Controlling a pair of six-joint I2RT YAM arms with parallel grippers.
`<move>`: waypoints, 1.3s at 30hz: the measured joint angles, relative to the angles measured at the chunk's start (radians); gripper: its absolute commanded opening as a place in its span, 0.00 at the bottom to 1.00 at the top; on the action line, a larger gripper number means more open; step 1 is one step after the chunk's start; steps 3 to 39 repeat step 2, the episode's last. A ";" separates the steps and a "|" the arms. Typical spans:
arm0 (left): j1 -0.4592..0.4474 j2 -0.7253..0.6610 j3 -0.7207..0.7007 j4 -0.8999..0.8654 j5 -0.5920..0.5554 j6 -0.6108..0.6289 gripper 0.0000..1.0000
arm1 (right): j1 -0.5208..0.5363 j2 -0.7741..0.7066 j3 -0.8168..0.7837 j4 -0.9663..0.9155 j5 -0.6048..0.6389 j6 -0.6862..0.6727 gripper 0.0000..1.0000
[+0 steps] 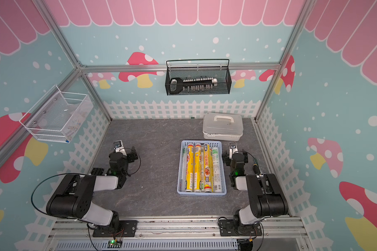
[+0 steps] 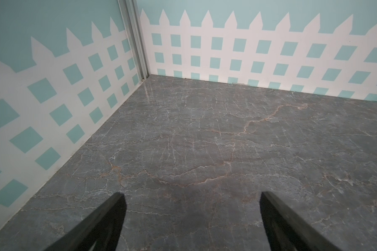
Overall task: Put the plastic wrap into the basket
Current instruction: Reset both arms
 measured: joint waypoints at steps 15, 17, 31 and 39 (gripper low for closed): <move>0.000 0.000 0.000 0.000 0.000 0.000 0.99 | 0.000 0.000 0.000 0.000 0.000 0.000 0.99; 0.000 0.000 0.000 0.000 0.000 0.000 0.99 | 0.000 0.000 0.000 0.000 0.000 0.000 0.99; 0.000 0.000 0.000 0.000 0.000 0.000 0.99 | 0.000 0.000 0.000 0.000 0.000 0.000 0.99; 0.000 0.000 0.000 0.000 0.000 0.000 0.99 | 0.000 0.000 0.000 0.000 0.000 0.000 0.99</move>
